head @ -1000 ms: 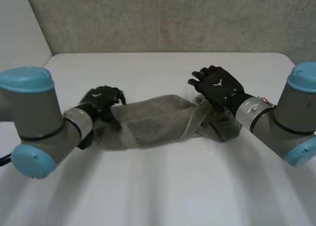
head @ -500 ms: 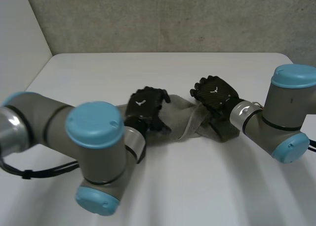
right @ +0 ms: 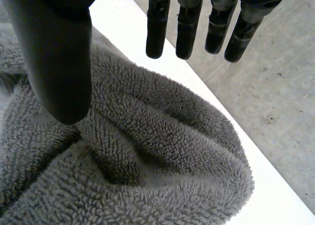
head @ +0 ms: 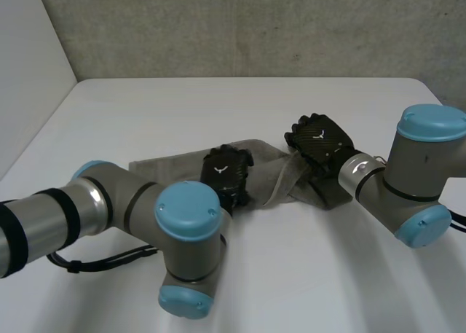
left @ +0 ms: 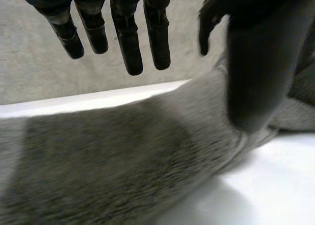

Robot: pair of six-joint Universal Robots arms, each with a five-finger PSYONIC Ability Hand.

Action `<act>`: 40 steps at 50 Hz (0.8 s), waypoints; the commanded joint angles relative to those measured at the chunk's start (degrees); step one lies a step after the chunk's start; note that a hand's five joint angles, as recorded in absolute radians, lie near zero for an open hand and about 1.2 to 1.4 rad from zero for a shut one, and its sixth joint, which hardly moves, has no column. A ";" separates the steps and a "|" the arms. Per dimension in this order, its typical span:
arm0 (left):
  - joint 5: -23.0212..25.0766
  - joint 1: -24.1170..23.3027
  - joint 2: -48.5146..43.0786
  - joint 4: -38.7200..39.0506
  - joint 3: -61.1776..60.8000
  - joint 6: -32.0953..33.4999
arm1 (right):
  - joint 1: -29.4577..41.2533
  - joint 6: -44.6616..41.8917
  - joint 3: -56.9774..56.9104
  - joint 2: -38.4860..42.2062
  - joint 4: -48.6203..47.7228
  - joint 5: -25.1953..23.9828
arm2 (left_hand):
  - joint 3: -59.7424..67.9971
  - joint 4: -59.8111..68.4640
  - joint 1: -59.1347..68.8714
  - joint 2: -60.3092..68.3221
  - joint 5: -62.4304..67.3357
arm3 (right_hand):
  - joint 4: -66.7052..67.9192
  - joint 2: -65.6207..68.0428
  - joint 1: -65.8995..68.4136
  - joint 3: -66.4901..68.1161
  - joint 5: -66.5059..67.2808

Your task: Fold the towel.

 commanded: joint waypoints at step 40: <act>12.15 21.43 -6.76 9.73 6.17 23.66 | 0.02 0.52 4.38 -4.15 -0.83 -0.49 | -2.57 -3.18 47.56 48.33 49.16 | -3.05 0.93 0.45 -1.87 -0.07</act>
